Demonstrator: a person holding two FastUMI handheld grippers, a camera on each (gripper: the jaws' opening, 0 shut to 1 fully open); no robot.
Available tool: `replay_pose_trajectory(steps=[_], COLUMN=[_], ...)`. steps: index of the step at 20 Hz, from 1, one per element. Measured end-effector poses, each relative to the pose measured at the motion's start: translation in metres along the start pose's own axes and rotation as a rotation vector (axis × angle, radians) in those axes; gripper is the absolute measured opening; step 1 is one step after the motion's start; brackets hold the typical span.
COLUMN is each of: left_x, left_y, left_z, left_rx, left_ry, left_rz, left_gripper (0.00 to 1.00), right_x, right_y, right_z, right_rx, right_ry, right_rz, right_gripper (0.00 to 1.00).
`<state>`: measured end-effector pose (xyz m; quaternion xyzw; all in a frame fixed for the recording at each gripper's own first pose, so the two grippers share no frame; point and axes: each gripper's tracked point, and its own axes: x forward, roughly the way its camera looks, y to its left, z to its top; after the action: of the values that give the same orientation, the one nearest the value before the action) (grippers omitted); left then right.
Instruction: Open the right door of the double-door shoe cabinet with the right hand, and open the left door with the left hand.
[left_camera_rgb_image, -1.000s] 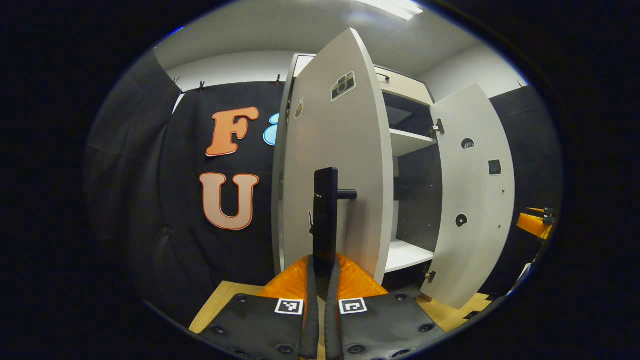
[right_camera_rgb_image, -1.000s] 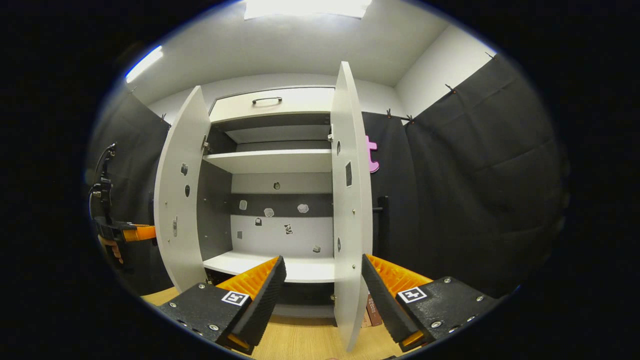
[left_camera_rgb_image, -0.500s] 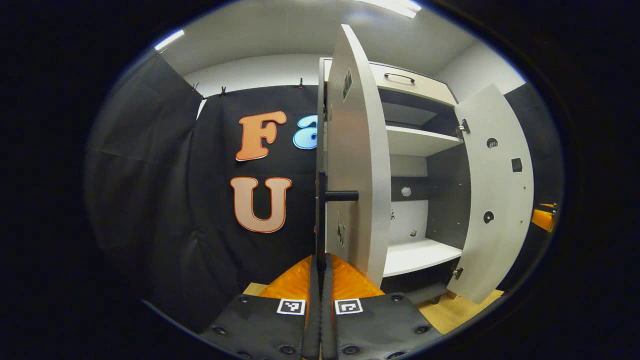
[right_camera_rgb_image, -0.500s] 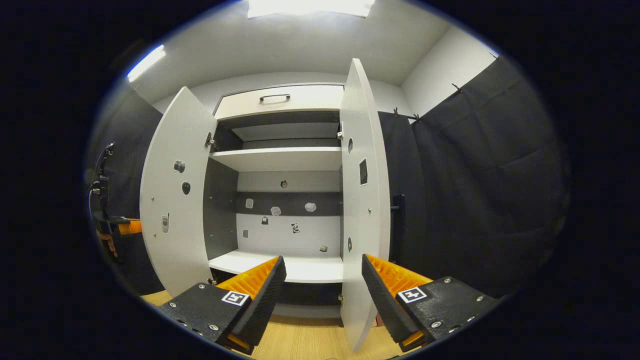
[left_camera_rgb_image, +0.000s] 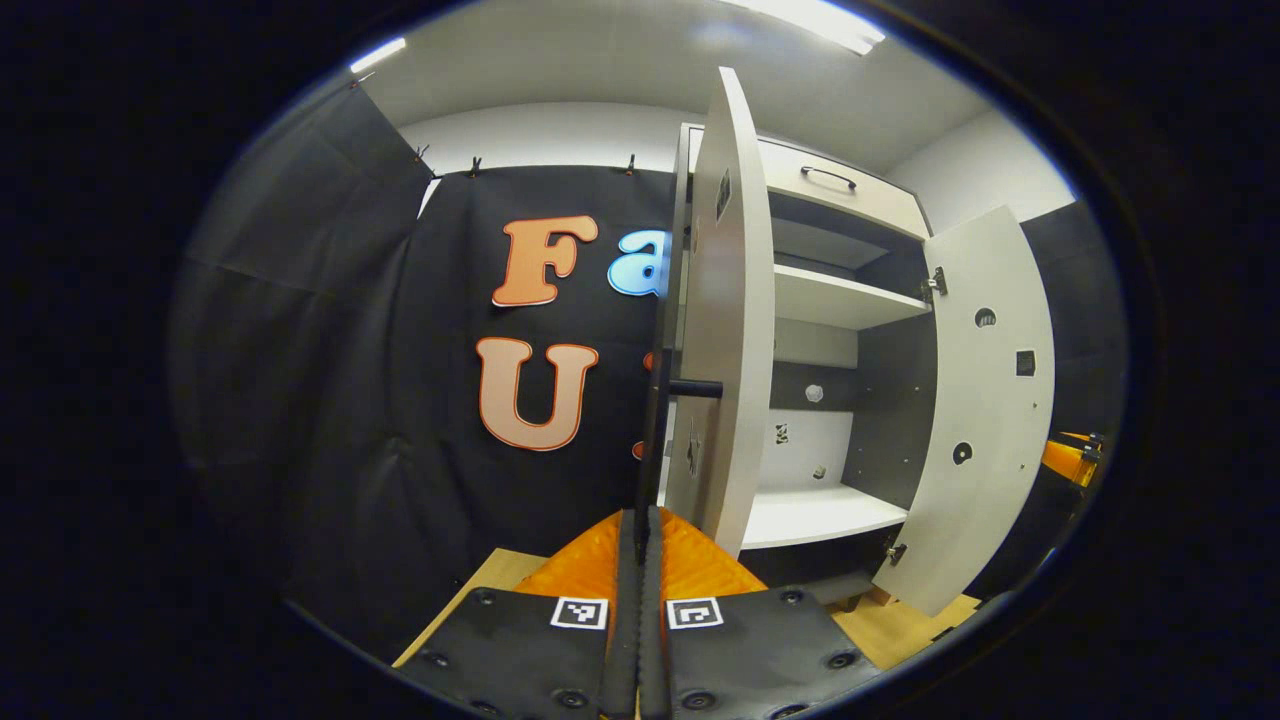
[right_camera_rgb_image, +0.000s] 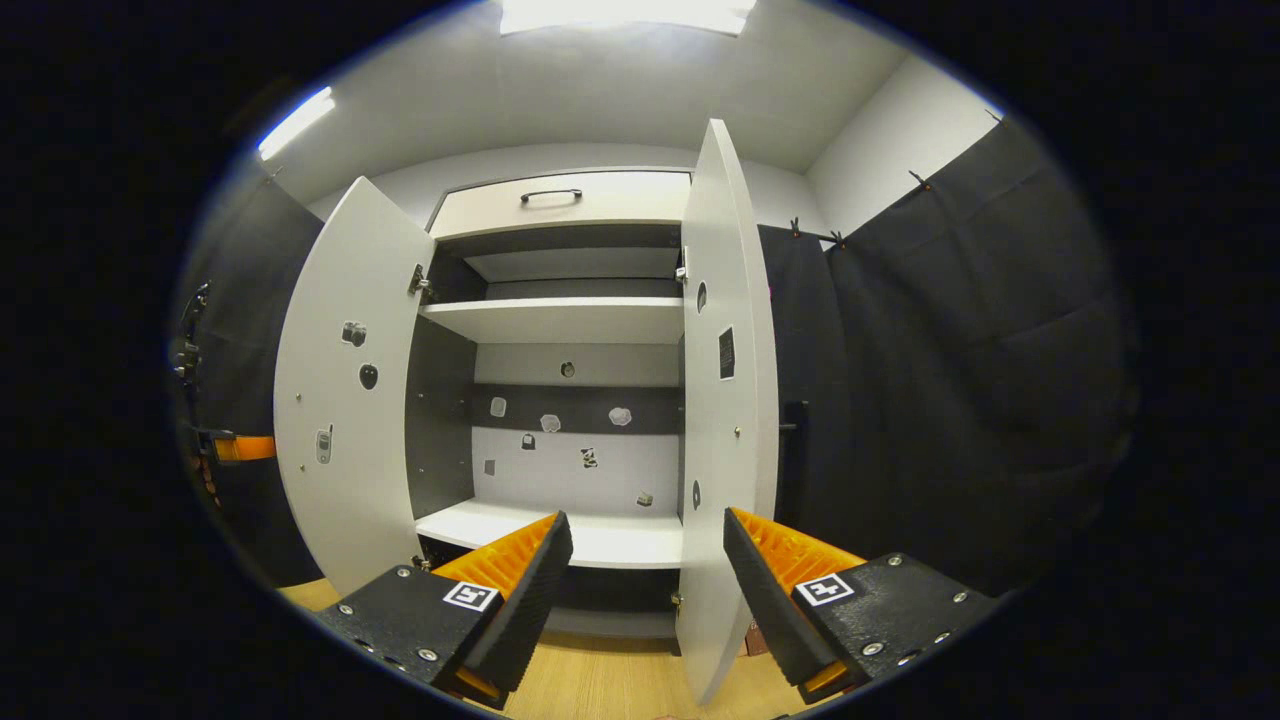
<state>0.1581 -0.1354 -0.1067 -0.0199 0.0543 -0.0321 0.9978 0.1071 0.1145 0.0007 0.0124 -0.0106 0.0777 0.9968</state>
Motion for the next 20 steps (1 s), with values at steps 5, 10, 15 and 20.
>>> replay_pose_trajectory(steps=[5, 10, 15, 20], left_x=[-0.005, -0.013, -0.025, -0.025], left_y=[0.011, 0.005, 0.012, 0.018], left_z=[0.008, 0.018, 0.033, 0.034], left_rx=[0.045, 0.052, 0.035, 0.027], left_ry=[-0.023, -0.029, -0.064, -0.076], left_rz=[0.044, 0.038, 0.095, 0.139], left_gripper=[0.39, 0.72, 0.96, 0.96], right_x=[-0.003, -0.005, -0.002, 0.004], right_y=[-0.013, -0.024, -0.027, -0.027], right_z=[0.020, 0.037, 0.034, 0.028], right_rx=[0.001, -0.013, -0.005, -0.005], right_ry=[-0.022, -0.044, -0.035, -0.020], right_rz=[-0.024, -0.054, -0.054, -0.048], right_gripper=[0.92, 0.92, 0.92, 0.92])
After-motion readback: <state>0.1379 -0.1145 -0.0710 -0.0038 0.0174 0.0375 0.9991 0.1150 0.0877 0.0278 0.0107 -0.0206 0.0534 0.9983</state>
